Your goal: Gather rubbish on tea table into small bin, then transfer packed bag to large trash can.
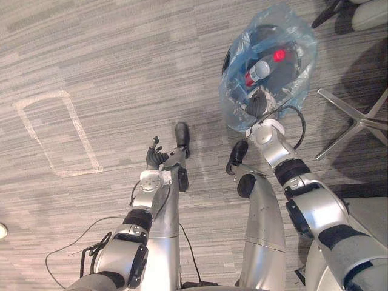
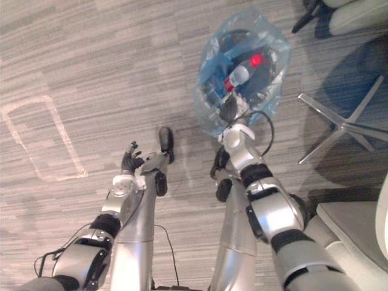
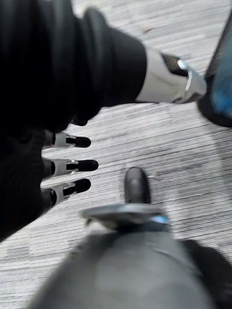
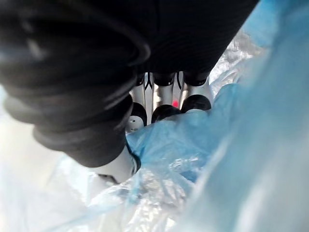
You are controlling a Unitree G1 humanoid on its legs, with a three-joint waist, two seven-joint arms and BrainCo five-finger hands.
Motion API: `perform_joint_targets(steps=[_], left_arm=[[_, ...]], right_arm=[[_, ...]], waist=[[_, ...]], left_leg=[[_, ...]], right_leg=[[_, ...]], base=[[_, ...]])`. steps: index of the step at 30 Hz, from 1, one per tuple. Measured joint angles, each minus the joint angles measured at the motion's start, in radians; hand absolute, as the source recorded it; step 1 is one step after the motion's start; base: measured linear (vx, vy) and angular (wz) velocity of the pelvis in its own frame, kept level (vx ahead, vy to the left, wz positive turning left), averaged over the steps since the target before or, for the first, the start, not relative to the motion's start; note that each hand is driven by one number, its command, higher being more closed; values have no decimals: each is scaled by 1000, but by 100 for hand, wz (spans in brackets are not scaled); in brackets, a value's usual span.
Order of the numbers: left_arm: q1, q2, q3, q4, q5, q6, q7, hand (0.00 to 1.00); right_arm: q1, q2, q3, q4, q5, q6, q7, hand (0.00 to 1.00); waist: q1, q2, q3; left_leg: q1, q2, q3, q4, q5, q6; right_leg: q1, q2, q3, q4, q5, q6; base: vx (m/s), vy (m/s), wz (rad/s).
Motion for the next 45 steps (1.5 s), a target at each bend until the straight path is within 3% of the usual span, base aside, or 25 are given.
perform_joint_targets(steps=[10,14,17,22,23,26,33,40,45], left_arm=[[119,-15,11,-19,34,23,-5,0],[182,-19,13,-10,75,44,-24,0],[238,-21,12,25,103,60,-29,0],[325,-38,1,72,139,78,-46,0],[346,-32,-8,100,141,81,-46,0],[365,-22,-13,159,159,86,-64,0],[383,15,-52,164,179,85,-86,0],[452,69,-168,-109,177,69,-110,0],[460,120,-239,-309,177,18,-135,0]], right_arm=[[264,63,25,-263,16,-4,24,100],[419,92,51,-392,36,-7,58,100],[543,124,69,-487,39,-11,85,100],[686,137,69,-596,41,-19,126,100],[704,148,68,-600,43,-39,136,100],[722,152,66,-587,44,-52,165,100],[728,118,61,-502,55,-67,230,100],[735,62,69,-520,84,-73,269,100],[751,-42,115,-659,154,-97,311,100]], waist=[[-26,-13,-6],[-32,-33,-20],[-36,-65,-66],[-42,-83,-162],[-44,-89,-196],[-52,-86,-251],[-56,-84,-282],[-55,-70,-335],[-58,-51,-368]], left_leg=[[248,16,24,-86,-4,-7],[407,18,31,-135,-10,-19],[538,20,44,-195,-13,-25],[692,14,71,-305,-8,-32],[741,6,81,-350,-1,-37],[839,-10,80,-447,32,-44],[967,-32,82,-529,48,-44],[1054,-58,77,-644,93,-40],[1092,-70,70,-719,114,-35]], right_leg=[[243,29,3,-108,17,3],[404,42,2,-176,19,6],[536,57,4,-259,27,11],[688,73,18,-391,56,28],[726,75,29,-428,66,32],[826,87,40,-544,106,41],[987,93,60,-708,171,64],[1034,90,76,-767,203,70],[1043,87,100,-802,228,82]], base=[[-21,-19,-7],[50,-10,-4],[79,-21,-8],[125,-6,-11],[188,-2,-18],[170,0,-13],[88,34,-8],[-15,22,-4],[-51,41,-13]])
